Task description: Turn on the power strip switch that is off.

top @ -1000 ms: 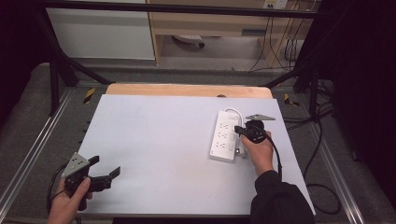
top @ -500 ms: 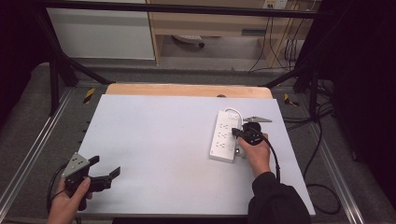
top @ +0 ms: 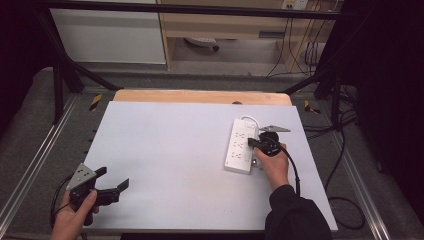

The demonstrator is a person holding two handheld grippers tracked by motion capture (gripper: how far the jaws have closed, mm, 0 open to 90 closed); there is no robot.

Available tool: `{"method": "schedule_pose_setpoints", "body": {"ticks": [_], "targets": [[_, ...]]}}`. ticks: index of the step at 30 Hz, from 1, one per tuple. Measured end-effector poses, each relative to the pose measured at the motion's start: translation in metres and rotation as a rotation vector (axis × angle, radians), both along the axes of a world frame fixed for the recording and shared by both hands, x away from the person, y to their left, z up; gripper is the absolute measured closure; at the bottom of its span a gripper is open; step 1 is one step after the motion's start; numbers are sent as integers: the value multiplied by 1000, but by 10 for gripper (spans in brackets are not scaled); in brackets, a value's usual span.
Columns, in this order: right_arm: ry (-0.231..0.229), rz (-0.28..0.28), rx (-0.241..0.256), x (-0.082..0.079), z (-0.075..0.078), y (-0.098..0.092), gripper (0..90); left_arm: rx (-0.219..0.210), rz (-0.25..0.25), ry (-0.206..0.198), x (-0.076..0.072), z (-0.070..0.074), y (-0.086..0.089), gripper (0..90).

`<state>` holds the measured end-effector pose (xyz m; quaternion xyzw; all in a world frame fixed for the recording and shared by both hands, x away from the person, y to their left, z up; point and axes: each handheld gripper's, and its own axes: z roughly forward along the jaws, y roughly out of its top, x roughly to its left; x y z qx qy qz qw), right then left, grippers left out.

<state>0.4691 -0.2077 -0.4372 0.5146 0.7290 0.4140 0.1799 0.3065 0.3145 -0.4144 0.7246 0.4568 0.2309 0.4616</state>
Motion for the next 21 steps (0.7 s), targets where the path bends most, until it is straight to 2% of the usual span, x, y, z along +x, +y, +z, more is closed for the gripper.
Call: {"method": "schedule_pose_setpoints", "body": {"ticks": [13, 21], "targets": [[-5, 3, 8, -1, -1, -1, 900, 1, 0, 1, 0, 0, 0, 62], [-12, -5, 29, -2, -3, -2, 900, 4, 1, 0, 0, 0, 0, 62]]}}
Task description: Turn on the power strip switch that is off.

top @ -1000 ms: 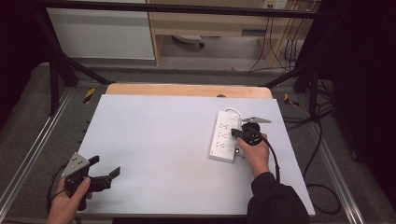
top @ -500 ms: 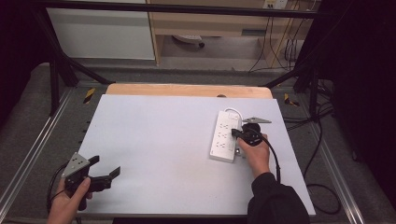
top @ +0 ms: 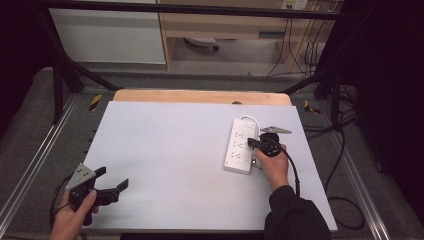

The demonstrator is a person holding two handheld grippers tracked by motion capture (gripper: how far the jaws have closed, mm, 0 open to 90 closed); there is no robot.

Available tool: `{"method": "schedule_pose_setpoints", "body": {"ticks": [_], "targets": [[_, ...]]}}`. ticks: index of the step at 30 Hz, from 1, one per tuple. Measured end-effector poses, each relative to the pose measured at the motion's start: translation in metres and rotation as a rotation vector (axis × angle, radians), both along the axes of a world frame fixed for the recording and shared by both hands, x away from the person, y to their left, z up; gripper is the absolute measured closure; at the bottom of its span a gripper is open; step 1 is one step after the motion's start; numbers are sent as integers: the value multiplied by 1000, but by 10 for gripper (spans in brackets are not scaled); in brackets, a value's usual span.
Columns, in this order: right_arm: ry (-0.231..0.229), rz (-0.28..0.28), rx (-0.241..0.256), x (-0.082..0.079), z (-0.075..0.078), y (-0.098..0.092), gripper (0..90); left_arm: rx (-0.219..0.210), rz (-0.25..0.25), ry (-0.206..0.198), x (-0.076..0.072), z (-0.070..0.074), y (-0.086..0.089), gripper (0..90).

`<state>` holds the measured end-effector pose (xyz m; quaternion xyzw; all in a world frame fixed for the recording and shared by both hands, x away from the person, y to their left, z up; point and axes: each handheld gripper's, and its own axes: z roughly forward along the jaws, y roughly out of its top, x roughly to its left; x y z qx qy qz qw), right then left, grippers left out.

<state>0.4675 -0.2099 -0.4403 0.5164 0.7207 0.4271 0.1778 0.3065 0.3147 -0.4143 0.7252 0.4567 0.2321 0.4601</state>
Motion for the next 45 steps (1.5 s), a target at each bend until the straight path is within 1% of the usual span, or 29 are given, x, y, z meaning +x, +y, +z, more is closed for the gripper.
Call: {"method": "schedule_pose_setpoints", "body": {"ticks": [7, 8, 9, 12, 15, 32, 35, 36, 38, 45], "targets": [[-2, 2, 1, 0, -1, -1, 900, -1, 0, 0, 0, 0, 0, 62], [-1, 1, -2, 0, -1, 0, 900, 0, 0, 0, 0, 0, 0, 62], [-1, 0, -17, 1, -2, 0, 900, -1, -1, -1, 0, 0, 0, 62], [1, -3, -3, 1, -3, 0, 900, -1, -1, -1, 0, 0, 0, 62], [-1, 2, -12, 1, -2, 0, 900, 0, -1, -1, 0, 0, 0, 62], [2, 2, -11, 1, -2, 0, 900, 0, -1, -1, 0, 0, 0, 62], [1, -2, -15, 2, -1, 0, 900, -1, -1, -1, 0, 0, 0, 62], [2, -8, -9, 1, -1, 0, 900, -2, 0, 0, 0, 0, 0, 62], [-7, -7, -10, 2, 0, -1, 900, -2, 1, 0, 0, 0, 0, 62], [-14, -13, -1, 2, 4, -4, 900, -2, 2, 0, 0, 0, 0, 62]]}}
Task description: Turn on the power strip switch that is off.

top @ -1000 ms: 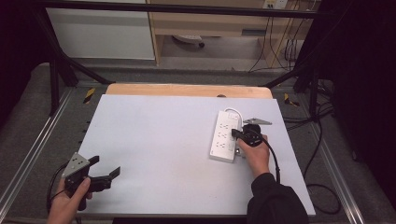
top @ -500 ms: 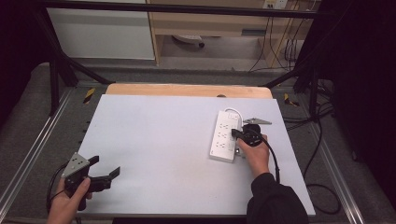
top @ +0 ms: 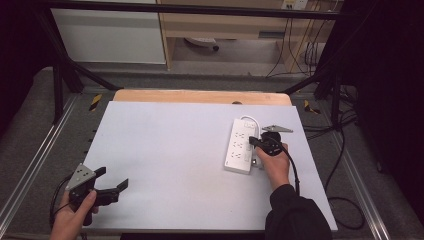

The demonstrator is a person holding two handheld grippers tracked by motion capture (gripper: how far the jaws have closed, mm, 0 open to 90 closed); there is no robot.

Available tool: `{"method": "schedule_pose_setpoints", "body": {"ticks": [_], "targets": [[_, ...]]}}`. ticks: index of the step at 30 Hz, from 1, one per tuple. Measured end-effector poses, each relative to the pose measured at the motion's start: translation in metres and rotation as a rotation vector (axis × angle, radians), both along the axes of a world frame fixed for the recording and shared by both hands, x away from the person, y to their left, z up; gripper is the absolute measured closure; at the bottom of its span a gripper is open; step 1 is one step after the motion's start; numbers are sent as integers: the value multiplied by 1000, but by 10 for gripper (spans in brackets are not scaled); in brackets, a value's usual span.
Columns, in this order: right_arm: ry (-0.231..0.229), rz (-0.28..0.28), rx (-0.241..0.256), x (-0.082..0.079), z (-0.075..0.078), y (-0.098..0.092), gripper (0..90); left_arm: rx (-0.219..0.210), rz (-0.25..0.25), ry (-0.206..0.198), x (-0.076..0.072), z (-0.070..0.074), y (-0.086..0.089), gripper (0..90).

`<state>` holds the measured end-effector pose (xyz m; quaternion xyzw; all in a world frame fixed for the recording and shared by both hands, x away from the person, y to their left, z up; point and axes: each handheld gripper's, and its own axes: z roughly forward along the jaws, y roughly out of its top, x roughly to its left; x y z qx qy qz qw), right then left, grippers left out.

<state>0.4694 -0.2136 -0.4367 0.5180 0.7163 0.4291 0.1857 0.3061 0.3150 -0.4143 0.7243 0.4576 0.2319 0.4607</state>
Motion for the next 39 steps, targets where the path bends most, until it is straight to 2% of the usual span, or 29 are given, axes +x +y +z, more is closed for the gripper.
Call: {"method": "schedule_pose_setpoints", "body": {"ticks": [10, 16, 21, 31, 35, 39], "targets": [[-26, -6, 20, 0, 10, -1, 898, -1, -1, 0, 0, 0, 0, 62], [-41, -7, 26, 0, 14, -2, 865, -1, -1, 0, 0, 0, 0, 62], [-44, -10, 34, -1, 16, -3, 802, 0, -2, 0, 0, 0, 0, 62], [-80, -24, 59, -1, 21, -6, 672, 0, -2, 0, 0, 0, 0, 62], [-94, -34, 61, -2, 22, -6, 603, -1, -4, 0, 0, 0, 0, 62], [-88, -41, 69, -1, 25, -5, 507, -2, -3, -2, 0, 0, 0, 62]]}}
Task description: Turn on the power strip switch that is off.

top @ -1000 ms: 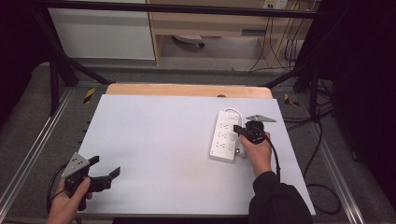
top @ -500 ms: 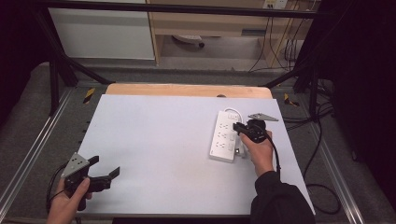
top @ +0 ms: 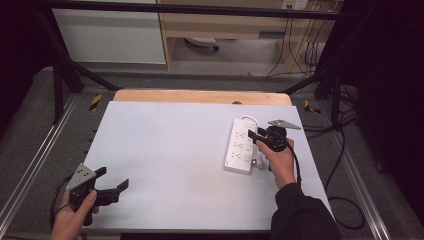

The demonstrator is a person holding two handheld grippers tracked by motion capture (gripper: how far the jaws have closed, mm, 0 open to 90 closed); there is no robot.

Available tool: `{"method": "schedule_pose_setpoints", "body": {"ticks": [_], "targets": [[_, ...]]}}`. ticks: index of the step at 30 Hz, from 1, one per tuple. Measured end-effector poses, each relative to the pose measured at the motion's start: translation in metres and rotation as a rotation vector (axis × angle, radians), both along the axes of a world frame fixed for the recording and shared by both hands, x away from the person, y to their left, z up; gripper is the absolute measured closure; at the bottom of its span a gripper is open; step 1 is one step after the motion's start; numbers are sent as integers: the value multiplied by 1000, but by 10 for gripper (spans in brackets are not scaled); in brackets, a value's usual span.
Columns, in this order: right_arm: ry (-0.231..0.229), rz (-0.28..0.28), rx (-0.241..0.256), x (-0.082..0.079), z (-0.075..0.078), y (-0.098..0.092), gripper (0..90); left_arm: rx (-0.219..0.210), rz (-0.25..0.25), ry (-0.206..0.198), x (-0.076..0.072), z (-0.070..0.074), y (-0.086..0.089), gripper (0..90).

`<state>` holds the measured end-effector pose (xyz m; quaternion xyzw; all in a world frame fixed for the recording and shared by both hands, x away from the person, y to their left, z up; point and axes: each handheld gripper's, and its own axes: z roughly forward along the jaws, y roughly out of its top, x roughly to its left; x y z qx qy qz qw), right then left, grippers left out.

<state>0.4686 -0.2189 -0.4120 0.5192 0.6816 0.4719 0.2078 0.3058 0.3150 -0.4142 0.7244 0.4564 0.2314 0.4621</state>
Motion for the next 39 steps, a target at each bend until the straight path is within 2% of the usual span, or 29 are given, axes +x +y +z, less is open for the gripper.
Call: {"method": "schedule_pose_setpoints", "body": {"ticks": [5, 13, 17, 21, 25, 28, 36, 39], "targets": [[-13, -4, 5, -1, 8, 0, 399, 1, -4, 2, 0, 0, 0, 62], [-9, -13, 9, -2, 16, 0, 227, -4, -3, 5, 0, 0, 0, 62], [-20, -20, 4, -5, 22, -2, 113, -6, -4, 6, 0, -1, 0, 62], [-44, -36, 5, -8, 28, -6, 41, -8, -2, 6, -1, -1, 0, 62], [-64, -42, 13, -13, 34, -9, 46, -11, -2, 7, -1, -1, 0, 62], [-83, -25, 10, -20, 38, -11, 46, -13, 0, 5, -1, -1, 1, 62], [-172, -15, 40, -48, 51, -27, 52, -11, 2, 1, -1, -1, 1, 61], [-199, -11, 34, -59, 54, -34, 62, -8, 3, 0, -1, -1, 1, 61]]}}
